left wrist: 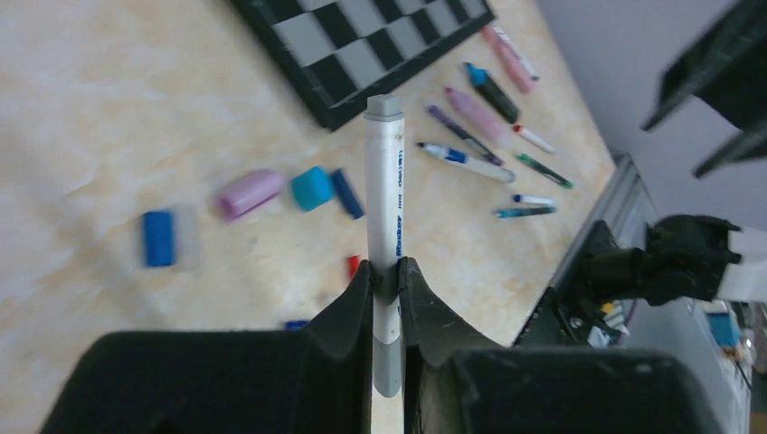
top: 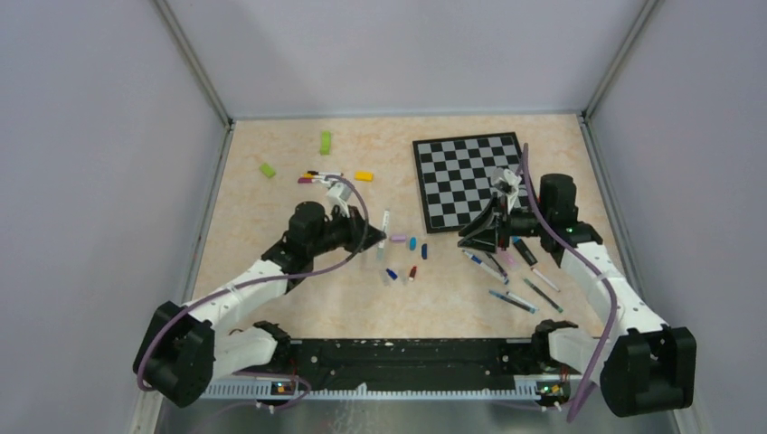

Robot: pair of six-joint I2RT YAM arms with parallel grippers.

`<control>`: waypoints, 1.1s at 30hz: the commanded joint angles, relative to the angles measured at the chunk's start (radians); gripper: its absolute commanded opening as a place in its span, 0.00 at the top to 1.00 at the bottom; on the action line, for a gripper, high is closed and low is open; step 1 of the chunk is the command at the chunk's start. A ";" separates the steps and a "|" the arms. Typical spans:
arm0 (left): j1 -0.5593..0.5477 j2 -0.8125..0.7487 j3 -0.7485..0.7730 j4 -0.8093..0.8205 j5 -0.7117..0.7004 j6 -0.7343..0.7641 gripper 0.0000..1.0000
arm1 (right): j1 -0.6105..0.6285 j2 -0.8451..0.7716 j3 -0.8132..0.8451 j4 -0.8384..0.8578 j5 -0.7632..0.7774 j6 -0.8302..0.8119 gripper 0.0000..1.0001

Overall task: Open the pen caps
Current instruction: Pick up the pen from the center of the board.

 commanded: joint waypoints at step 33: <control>-0.489 0.353 0.199 0.539 -0.261 -0.139 1.00 | 0.128 0.049 -0.289 0.942 0.365 1.065 0.79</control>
